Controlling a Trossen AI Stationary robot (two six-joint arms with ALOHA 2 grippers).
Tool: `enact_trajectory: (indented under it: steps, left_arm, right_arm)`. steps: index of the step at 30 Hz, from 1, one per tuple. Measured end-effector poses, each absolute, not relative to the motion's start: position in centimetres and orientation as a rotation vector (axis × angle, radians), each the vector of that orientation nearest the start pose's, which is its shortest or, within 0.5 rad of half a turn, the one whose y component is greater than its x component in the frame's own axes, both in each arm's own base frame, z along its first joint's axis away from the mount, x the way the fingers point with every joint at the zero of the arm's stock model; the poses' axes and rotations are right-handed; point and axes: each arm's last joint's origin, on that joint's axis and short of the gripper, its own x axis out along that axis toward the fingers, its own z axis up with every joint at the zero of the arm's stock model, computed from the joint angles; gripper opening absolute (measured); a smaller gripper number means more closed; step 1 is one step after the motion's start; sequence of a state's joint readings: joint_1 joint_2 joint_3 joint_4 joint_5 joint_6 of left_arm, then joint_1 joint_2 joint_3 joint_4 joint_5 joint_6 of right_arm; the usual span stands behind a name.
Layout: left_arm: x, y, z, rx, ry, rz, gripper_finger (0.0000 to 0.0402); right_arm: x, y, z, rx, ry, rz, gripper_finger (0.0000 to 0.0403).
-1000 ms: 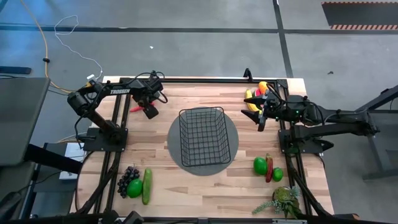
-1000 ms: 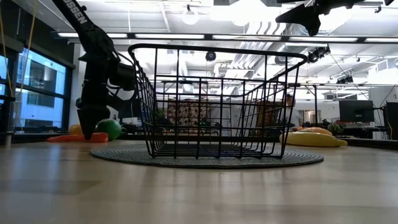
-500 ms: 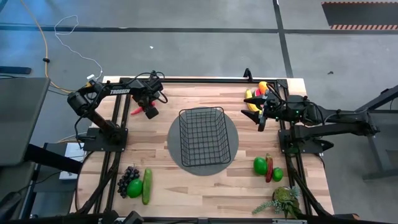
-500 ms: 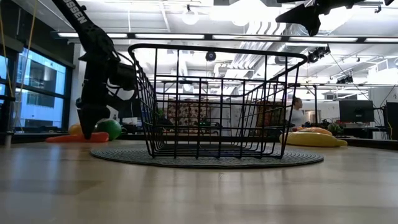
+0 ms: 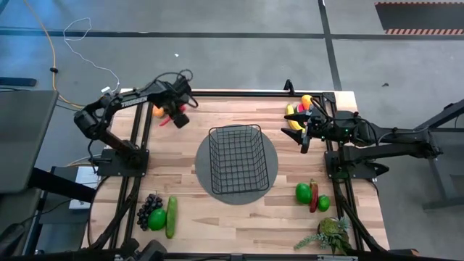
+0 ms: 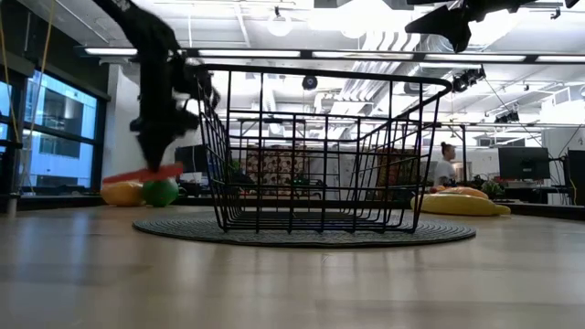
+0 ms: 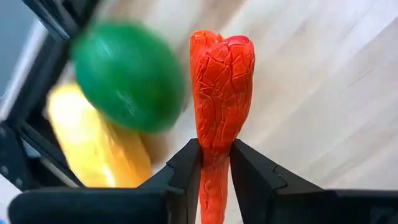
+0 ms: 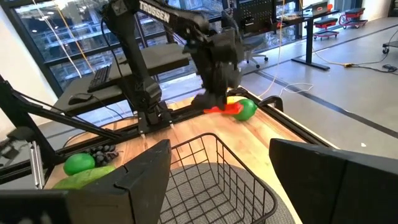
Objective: Build produce basket
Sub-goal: Put the red chili pepper into the black wire basket
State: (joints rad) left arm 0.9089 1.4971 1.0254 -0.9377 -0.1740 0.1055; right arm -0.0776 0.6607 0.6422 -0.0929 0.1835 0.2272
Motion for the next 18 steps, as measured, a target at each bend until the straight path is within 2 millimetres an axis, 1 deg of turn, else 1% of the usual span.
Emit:
enact_trajectory:
  steps: [4,8,11,14,16,18]
  left_arm:
    - [15.9,20.6,25.2,-0.51,1.159,0.812,0.0068]
    - [15.8,19.0,28.9,-0.564,0.837,0.722,0.0067]
    - [15.7,17.2,31.5,-0.552,0.616,0.648,0.0067]
    - [16.0,15.1,33.8,-0.484,0.413,0.571,0.0067]
    - [16.3,13.5,34.7,-0.447,0.278,0.507,0.0067]
    - [16.7,11.9,35.1,-0.423,0.153,0.429,0.0067]
  right_arm:
    - [15.2,-1.7,31.0,0.214,0.082,-0.272,0.0257]
    - [15.2,-1.7,31.0,0.194,0.085,-0.272,0.0257]
    - [15.2,-1.7,31.0,0.198,0.085,-0.272,0.0257]
    - [15.2,-1.7,31.0,0.199,0.084,-0.272,0.0257]
    - [15.2,-1.7,31.0,0.2,0.084,-0.272,0.0257]
    - [15.2,-1.7,31.0,0.201,0.084,-0.272,0.0257]
